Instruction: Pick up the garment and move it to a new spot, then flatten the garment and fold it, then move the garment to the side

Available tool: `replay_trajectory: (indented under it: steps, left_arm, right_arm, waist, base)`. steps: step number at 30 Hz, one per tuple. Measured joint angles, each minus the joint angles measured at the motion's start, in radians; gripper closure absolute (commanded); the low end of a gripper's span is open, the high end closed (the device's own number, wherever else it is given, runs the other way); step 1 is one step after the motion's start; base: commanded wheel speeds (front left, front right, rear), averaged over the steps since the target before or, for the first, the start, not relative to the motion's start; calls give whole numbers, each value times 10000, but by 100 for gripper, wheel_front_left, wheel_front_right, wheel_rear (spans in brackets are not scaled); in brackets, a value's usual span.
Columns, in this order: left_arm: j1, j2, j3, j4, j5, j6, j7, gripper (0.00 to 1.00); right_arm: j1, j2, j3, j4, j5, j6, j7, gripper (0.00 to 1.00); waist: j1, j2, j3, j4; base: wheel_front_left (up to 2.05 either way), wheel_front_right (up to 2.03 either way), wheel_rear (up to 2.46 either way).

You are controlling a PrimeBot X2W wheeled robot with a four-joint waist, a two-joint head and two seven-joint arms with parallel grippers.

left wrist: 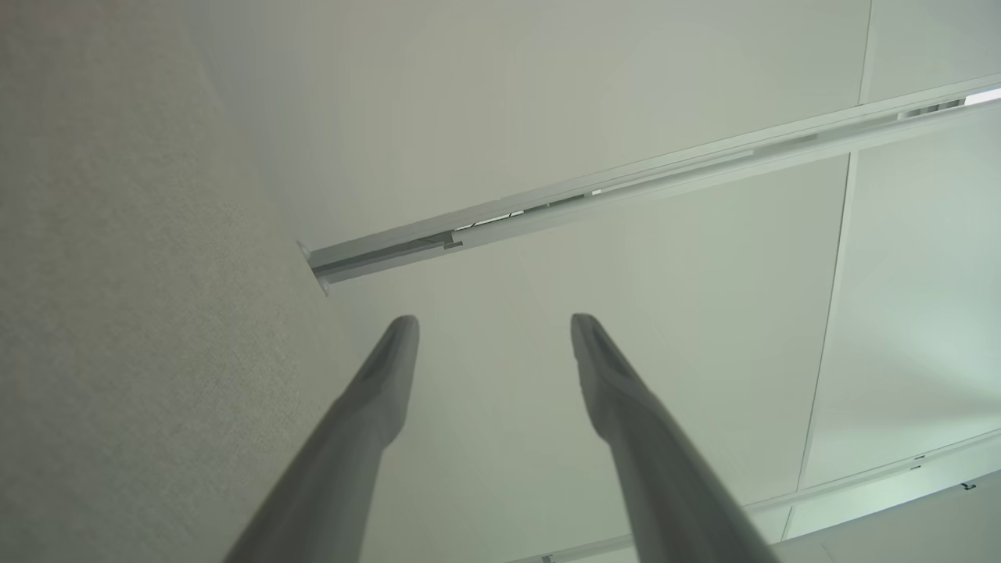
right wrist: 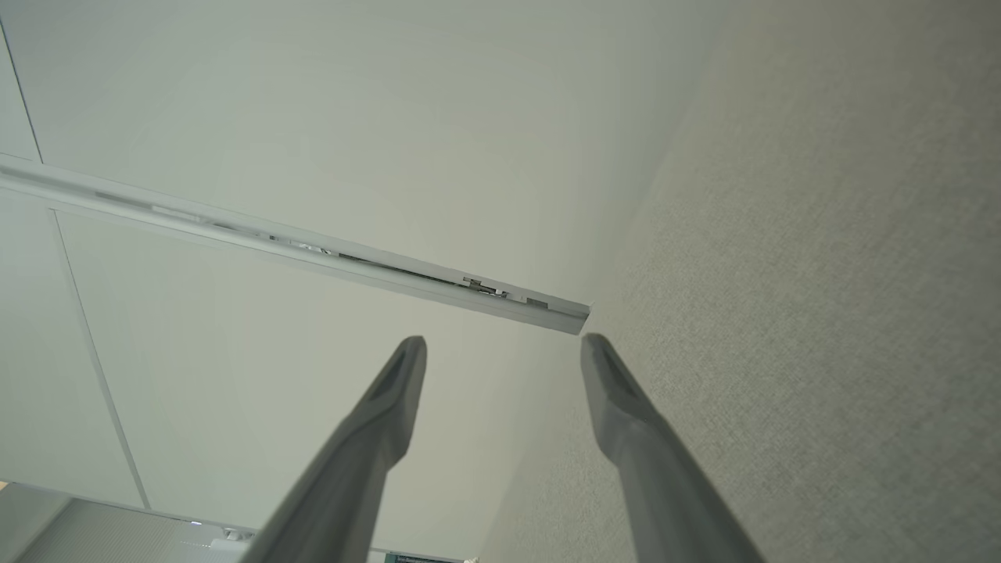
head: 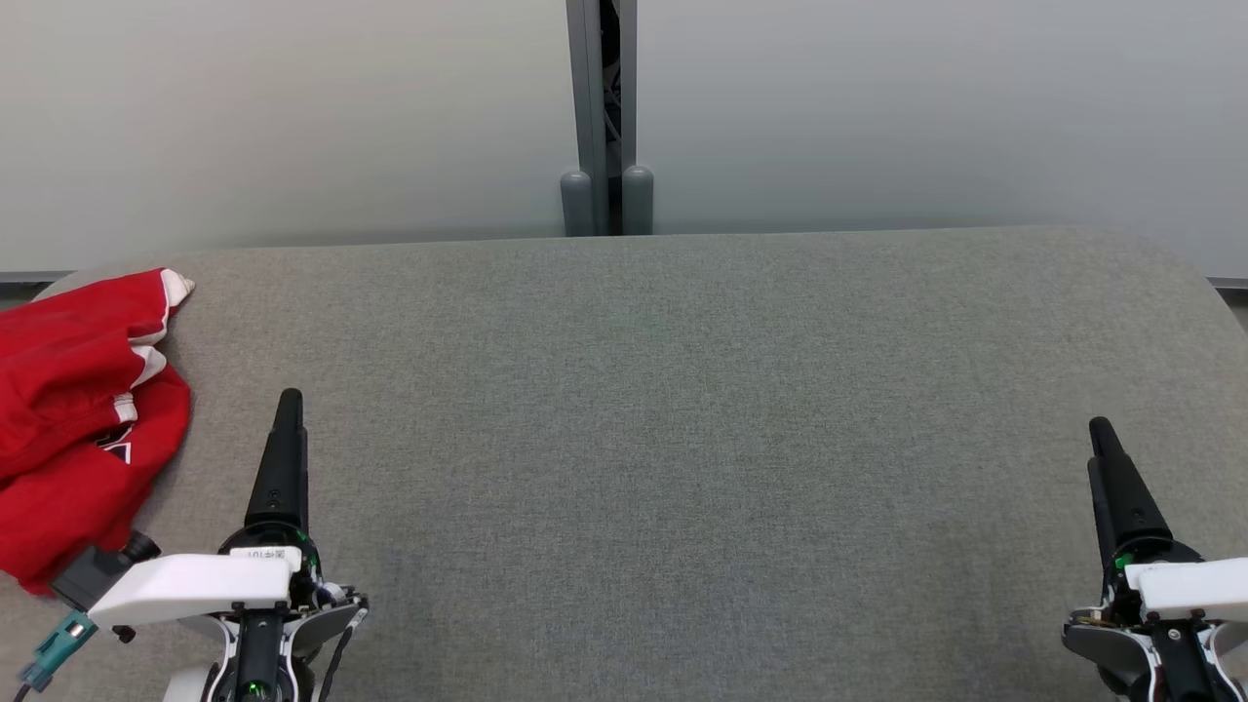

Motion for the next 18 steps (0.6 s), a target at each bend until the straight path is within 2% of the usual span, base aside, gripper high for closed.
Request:
replay_trajectory:
  steps: [10, 18]
  left_arm:
    - [-199, -25, 146, -288, 2502, 2, -345, 0]
    - [-313, -23, -15, -514, 4656, 267, -589, 0]
  right_arm:
    - [-162, -58, 240, -648, -2821, 2, -431, 0]
    - [-177, -125, 520, -1009, -4893, 4, -736, 0]
  waist:
    - [0, 0, 18, 6]
    - [0, 0, 12, 17]
  base:
    - [0, 0, 0]
    - [0, 0, 0]
